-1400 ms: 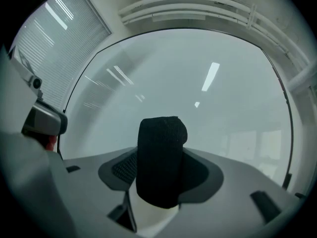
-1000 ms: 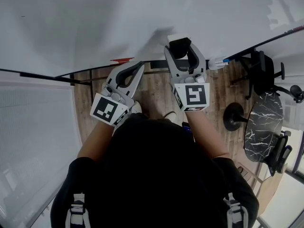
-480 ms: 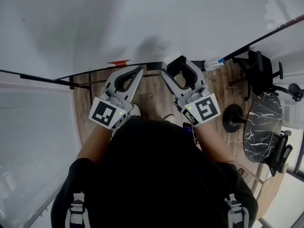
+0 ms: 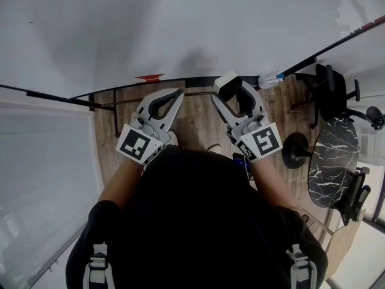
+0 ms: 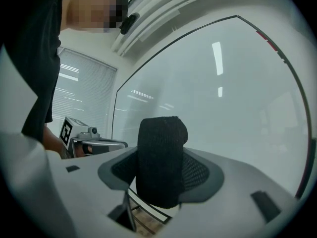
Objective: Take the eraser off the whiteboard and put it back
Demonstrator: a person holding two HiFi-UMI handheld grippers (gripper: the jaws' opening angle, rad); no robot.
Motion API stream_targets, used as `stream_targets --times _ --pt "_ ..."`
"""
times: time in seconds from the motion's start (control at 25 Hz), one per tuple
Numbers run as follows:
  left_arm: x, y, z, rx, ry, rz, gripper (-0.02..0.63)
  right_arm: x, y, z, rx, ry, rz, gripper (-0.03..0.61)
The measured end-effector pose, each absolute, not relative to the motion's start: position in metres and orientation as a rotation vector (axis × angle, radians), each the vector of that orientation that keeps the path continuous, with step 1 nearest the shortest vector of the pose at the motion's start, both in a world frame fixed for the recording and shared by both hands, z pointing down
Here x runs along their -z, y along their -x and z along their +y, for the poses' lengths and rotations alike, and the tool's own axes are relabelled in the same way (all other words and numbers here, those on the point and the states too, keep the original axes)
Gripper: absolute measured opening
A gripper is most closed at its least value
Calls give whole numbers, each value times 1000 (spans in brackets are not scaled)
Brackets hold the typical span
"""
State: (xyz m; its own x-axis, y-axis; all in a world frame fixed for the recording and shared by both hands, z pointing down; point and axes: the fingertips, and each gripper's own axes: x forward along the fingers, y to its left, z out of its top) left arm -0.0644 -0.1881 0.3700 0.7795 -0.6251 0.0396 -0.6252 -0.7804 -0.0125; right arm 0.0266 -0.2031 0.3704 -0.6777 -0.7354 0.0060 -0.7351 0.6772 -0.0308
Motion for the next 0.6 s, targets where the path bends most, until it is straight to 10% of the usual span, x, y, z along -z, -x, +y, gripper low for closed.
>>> stream_targets --times 0.6 --pt "-363 56 -183 -36 -2923 -1103 0 -370 -29 -200 96 1171 2893 245"
